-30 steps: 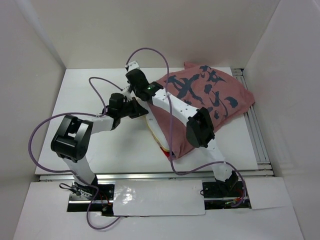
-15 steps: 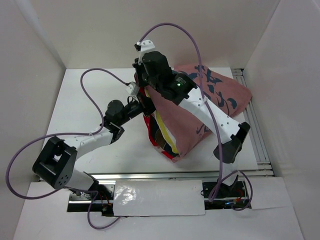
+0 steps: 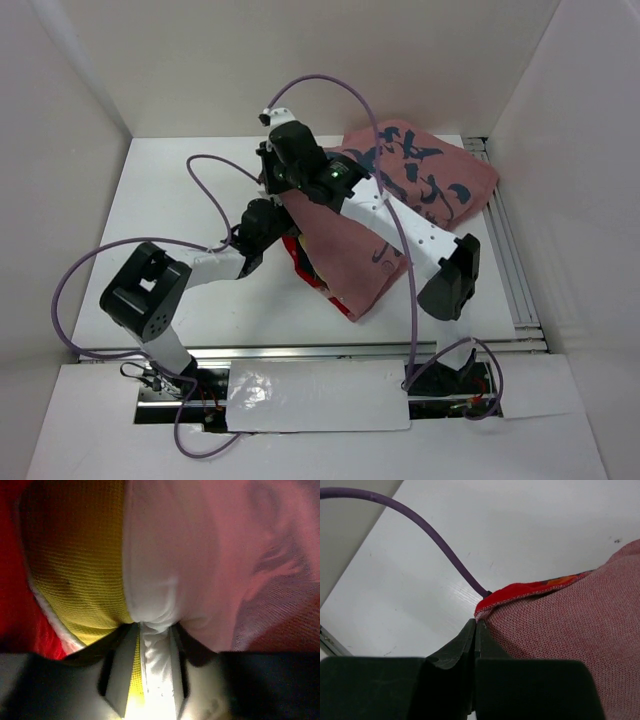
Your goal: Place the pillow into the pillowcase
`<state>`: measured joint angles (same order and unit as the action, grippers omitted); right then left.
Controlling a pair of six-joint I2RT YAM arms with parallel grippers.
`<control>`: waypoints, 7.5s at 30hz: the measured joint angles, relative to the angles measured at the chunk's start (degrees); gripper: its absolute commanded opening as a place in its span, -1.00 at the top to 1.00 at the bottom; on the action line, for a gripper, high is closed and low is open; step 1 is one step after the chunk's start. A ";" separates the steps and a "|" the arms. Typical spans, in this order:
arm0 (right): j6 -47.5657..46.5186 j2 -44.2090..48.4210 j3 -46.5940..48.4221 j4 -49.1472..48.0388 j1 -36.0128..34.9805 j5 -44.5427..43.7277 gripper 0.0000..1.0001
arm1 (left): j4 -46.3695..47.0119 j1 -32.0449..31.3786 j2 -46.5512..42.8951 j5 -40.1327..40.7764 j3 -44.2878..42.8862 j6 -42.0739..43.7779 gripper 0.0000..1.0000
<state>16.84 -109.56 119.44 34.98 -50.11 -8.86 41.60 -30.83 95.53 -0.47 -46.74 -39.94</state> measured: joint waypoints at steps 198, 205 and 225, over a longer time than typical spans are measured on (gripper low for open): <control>0.26 19.50 -56.94 -15.19 28.22 16.90 -0.72 | -60.13 29.97 -5.40 -6.51 -17.29 7.89 -0.12; 6.29 9.05 -54.45 -24.92 22.18 20.35 -0.66 | -60.78 14.58 -32.81 -4.17 5.40 1.44 -0.21; 15.10 23.74 -52.61 -27.85 25.99 10.73 -1.00 | -75.52 18.91 -32.87 17.46 8.09 -15.23 -0.92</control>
<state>31.94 -85.82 66.83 7.14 -24.12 1.87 -33.91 -11.92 62.65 16.99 -38.65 -55.18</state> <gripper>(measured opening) 0.999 0.981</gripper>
